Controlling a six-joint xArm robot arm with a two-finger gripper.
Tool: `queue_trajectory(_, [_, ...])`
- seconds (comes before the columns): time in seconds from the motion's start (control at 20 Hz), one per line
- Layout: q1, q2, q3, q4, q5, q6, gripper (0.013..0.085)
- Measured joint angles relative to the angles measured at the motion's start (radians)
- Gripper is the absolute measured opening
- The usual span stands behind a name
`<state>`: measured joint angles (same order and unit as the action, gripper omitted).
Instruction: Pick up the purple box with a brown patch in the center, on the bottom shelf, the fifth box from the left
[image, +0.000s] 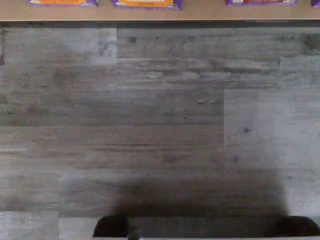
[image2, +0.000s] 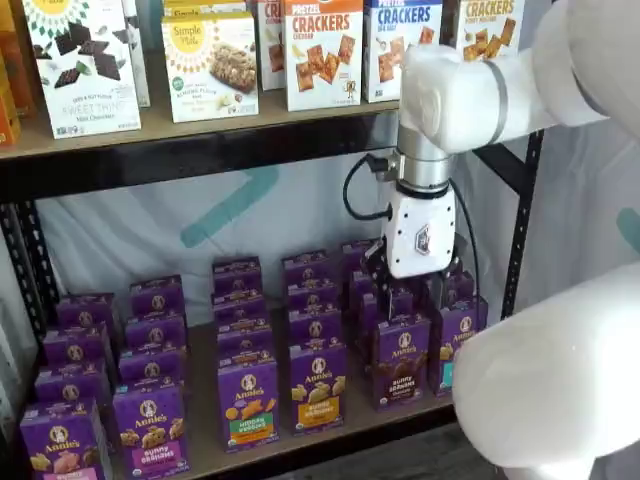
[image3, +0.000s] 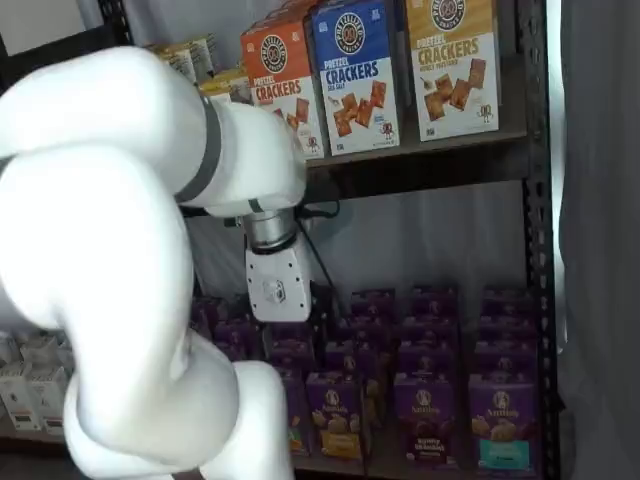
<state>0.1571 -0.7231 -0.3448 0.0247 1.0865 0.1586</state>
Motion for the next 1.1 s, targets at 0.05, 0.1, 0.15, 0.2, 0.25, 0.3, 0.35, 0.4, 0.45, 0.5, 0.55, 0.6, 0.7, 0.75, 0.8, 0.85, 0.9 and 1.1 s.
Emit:
queue_trajectory(0.05, [0.001,0.012,0.006,-0.008,-0.022,0.005,0.0850])
queue_trajectory(0.1, [0.003,0.024,0.012,-0.021,-0.045,0.013,0.0850])
queue_trajectory(0.15, [0.005,0.034,0.017,-0.036,-0.068,0.022,0.0850])
queue_trajectory(0.2, [0.002,0.043,0.025,-0.035,-0.095,0.018,0.0850])
queue_trajectory(0.25, [-0.003,0.057,0.031,-0.033,-0.120,0.013,0.0850])
queue_trajectory(0.3, [-0.005,0.073,0.032,-0.040,-0.138,0.016,0.0850])
queue_trajectory(0.35, [-0.007,0.091,0.033,-0.046,-0.155,0.018,0.0850])
queue_trajectory(0.4, [-0.009,0.108,0.034,-0.048,-0.171,0.017,0.0850])
queue_trajectory(0.45, [-0.013,0.126,0.035,-0.041,-0.189,0.009,0.0850])
queue_trajectory(0.5, [-0.016,0.145,0.035,-0.034,-0.206,0.002,0.0850])
queue_trajectory(0.55, [-0.018,0.164,0.036,-0.029,-0.224,-0.005,0.0850])
queue_trajectory(0.6, [-0.020,0.183,0.036,-0.024,-0.241,-0.009,0.0850])
queue_trajectory(0.7, [-0.024,0.226,0.037,-0.024,-0.290,-0.013,0.0850])
queue_trajectory(0.75, [-0.026,0.245,0.037,-0.030,-0.311,-0.012,0.0850])
queue_trajectory(0.8, [-0.027,0.263,0.036,-0.042,-0.332,-0.004,0.0850])
queue_trajectory(0.85, [-0.029,0.283,0.034,-0.057,-0.352,0.005,0.0850])
queue_trajectory(0.9, [-0.032,0.300,0.032,-0.070,-0.371,0.013,0.0850])
queue_trajectory(1.1, [-0.051,0.406,0.003,-0.128,-0.442,0.041,0.0850])
